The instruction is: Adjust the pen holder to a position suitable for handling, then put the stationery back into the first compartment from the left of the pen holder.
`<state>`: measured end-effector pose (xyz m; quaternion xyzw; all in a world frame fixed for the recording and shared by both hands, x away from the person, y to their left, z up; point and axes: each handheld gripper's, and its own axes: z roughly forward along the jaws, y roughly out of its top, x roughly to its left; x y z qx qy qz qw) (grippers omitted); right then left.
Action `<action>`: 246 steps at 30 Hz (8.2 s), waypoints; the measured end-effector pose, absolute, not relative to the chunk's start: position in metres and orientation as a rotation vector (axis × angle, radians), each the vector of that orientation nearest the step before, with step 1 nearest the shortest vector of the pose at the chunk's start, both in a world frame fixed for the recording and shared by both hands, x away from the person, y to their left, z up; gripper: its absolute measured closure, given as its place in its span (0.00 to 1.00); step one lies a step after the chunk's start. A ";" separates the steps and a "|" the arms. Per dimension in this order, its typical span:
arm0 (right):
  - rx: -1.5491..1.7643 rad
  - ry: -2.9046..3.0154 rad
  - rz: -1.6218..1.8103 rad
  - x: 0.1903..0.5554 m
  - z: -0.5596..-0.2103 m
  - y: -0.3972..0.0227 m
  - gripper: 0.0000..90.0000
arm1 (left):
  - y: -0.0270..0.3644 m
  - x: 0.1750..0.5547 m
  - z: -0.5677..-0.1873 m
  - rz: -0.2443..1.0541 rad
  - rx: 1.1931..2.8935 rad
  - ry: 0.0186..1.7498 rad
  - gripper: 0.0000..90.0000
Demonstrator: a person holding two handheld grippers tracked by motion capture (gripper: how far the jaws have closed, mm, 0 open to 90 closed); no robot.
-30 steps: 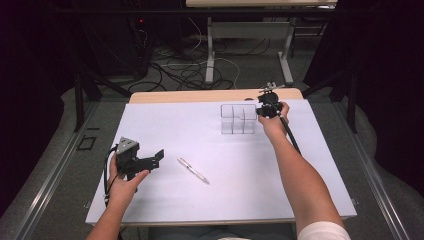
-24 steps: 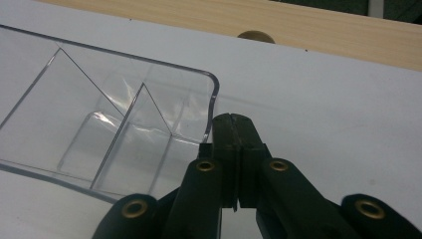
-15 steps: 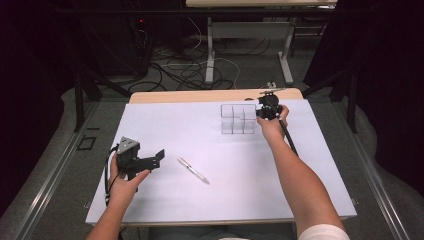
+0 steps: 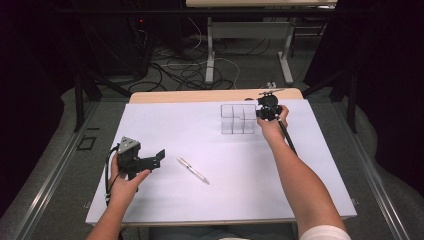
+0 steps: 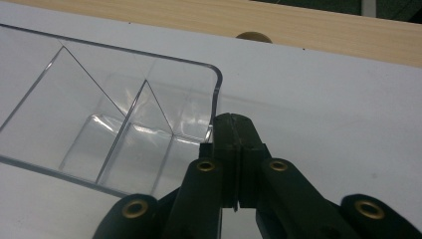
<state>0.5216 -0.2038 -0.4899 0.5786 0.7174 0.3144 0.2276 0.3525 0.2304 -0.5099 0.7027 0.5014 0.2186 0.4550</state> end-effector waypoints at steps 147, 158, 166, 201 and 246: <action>0.967 2.431 1.249 0.366 -0.525 -0.096 0.19 | 0.233 0.357 -0.515 0.499 1.748 1.289 0.00; 0.961 2.493 1.199 0.362 -0.531 -0.078 0.22 | 0.235 0.358 -0.516 0.486 1.745 1.300 0.00; 1.046 2.528 1.193 0.368 -0.529 -0.074 0.32 | 0.234 0.358 -0.517 0.491 1.744 1.306 0.00; 1.048 2.621 1.086 0.369 -0.548 -0.044 0.73 | 0.233 0.358 -0.517 0.493 1.759 1.301 0.00; 0.994 2.642 1.045 0.359 -0.554 -0.037 0.89 | 0.231 0.358 -0.519 0.495 1.779 1.293 0.00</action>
